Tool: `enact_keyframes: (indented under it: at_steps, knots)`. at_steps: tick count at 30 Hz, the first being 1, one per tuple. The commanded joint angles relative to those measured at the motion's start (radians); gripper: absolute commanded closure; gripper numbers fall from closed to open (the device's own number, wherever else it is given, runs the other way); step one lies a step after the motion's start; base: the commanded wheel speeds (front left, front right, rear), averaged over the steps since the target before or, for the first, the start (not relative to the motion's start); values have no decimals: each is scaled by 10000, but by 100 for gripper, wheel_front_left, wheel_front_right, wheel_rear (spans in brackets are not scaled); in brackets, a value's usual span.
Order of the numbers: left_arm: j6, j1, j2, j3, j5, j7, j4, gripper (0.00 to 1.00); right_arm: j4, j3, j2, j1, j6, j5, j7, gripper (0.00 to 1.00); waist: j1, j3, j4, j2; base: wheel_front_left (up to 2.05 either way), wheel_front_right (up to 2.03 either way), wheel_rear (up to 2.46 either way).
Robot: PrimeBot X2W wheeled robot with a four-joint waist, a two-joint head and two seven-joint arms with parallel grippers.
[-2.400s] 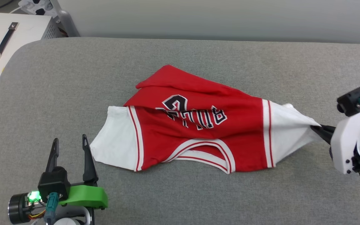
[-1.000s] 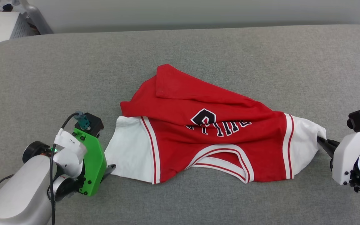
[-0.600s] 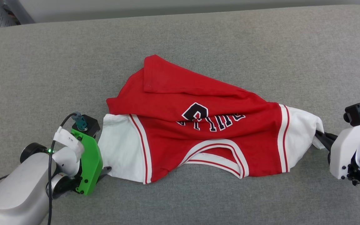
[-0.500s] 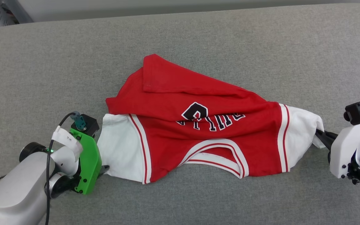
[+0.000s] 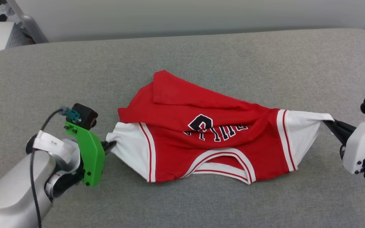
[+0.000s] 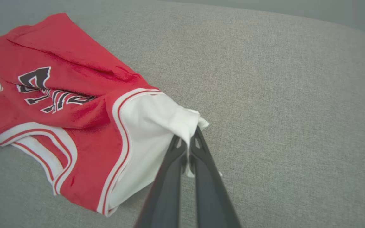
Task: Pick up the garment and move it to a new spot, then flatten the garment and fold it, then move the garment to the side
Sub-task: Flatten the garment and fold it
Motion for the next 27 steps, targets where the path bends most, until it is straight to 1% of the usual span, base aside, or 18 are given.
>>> enact_keyframes:
  at_steps: [1,9,12,15,18,21,24,27]
  knots:
    - [-17,-192,151,265,-152,-232,-297,100,-271,-168,-100,41,-7,138,-66,100,-1,-510,154,0,0,0,0]
    - [308,-1090,444,1803,-837,-1104,-2719,100,-1990,-1236,-365,-378,-7,501,421,100,-1,-957,280,0,0,0,0]
    - [429,-1624,367,2212,-924,-1294,-3411,100,-2476,-1621,-366,-800,-7,498,670,100,-1,-965,329,0,0,0,0]
    - [491,-2254,168,2377,-861,-1346,-3816,100,-2868,-1949,-357,-1399,-7,424,890,100,-1,-874,393,0,0,0,0]
    - [517,-2927,-40,2411,-692,-1313,-3890,100,-3024,-2145,-287,-2149,-7,408,1071,100,-1,-651,410,0,0,0,0]
    - [476,-3815,-294,2351,-422,-1224,-3586,100,-2886,-2116,-250,-3201,-7,318,1287,100,-1,-262,425,0,0,0,0]
    - [431,-4833,-623,2386,-229,-1220,-2992,100,-2453,-1945,-142,-4433,-7,202,1451,100,-1,250,417,0,0,0,0]
    - [396,-6171,-996,2498,13,-1276,-2139,100,-1756,-1696,5,-5997,-7,-36,1510,100,-1,944,400,0,0,0,0]
